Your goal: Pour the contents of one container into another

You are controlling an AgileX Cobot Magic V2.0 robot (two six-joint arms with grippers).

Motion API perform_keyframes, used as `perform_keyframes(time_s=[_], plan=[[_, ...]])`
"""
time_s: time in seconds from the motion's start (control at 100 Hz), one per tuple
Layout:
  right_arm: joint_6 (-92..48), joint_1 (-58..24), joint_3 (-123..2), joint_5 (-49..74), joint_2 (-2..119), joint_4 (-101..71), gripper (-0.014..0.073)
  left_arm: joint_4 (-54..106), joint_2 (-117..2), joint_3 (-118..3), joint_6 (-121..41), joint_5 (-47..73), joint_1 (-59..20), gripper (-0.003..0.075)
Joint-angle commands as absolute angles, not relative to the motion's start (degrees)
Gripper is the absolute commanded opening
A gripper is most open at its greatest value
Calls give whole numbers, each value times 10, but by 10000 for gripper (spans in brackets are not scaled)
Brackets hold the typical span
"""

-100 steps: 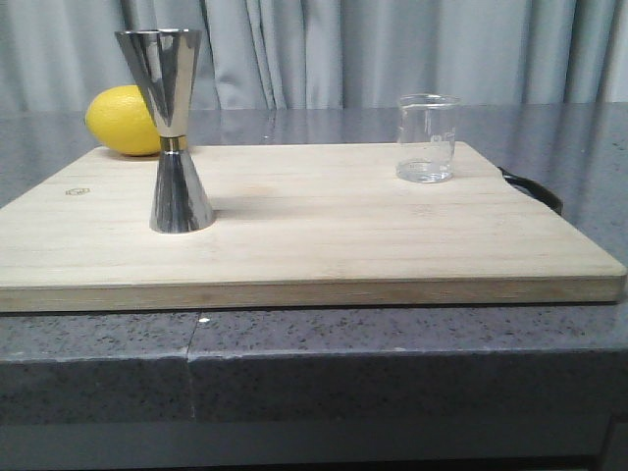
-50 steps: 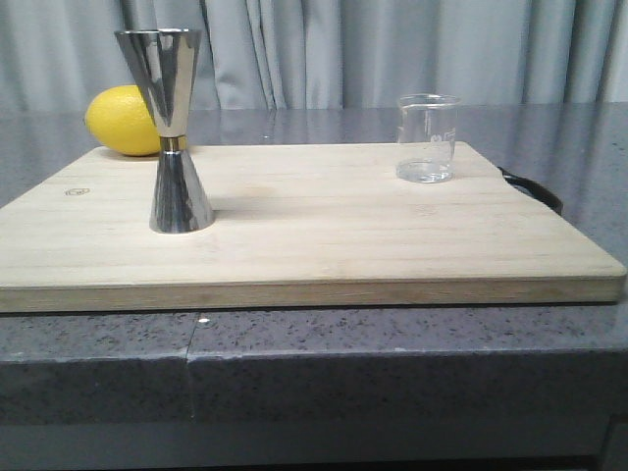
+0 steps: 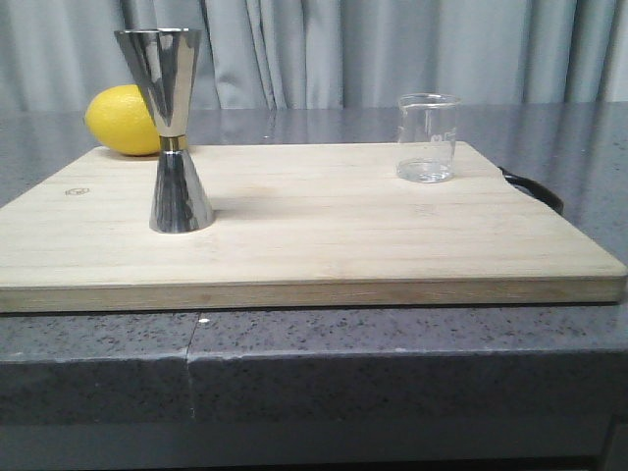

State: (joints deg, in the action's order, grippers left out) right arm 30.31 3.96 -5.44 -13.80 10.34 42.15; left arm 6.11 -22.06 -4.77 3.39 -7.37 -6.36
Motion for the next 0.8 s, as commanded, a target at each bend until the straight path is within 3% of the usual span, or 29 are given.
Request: perform_keyframes(time_s=[0.0, 0.79], plan=[[304, 39, -70, -185, 107, 414, -75, 67, -224, -63, 38, -139, -63, -19], [304, 39, -70, -204, 107, 414, -75, 60, -224, -62, 38, -157, -63, -19]])
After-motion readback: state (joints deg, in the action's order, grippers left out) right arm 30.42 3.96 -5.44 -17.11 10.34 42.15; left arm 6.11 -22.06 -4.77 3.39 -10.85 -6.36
